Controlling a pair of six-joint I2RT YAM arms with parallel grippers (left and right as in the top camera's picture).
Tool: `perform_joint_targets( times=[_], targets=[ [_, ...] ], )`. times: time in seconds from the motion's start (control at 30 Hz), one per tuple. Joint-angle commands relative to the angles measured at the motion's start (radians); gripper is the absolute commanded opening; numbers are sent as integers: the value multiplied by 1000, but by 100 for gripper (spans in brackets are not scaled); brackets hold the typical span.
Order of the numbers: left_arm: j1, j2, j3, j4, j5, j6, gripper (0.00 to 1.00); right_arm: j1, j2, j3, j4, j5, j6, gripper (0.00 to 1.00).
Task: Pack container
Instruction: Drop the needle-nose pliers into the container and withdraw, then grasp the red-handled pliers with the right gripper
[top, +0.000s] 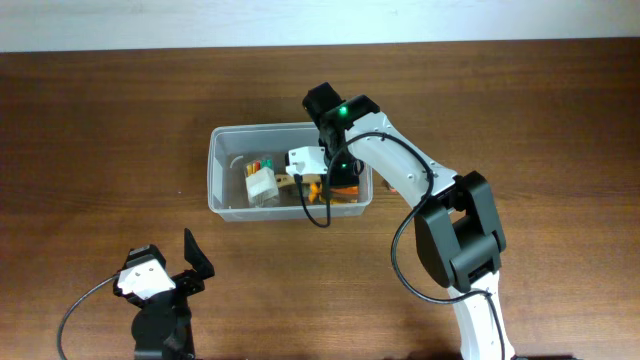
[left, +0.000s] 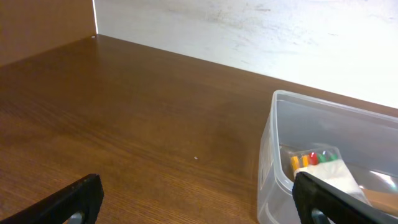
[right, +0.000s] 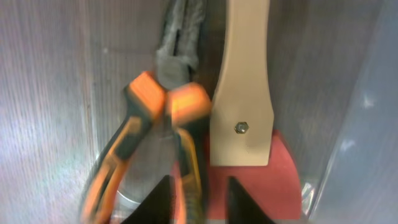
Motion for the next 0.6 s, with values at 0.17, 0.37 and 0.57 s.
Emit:
perform_joint_targets(
  times=[0.17, 0.37, 0.57],
  targets=[
    [-4, -3, -4, -1, -3, 9, 99, 29, -106, 214, -126, 96, 178, 99],
    [-4, -3, -4, -1, -4, 9, 99, -46, -141, 498, -247, 92, 665, 99],
    [-4, -3, -4, -1, -3, 9, 99, -274, -135, 563, -322, 79, 1035, 99]
  ],
)
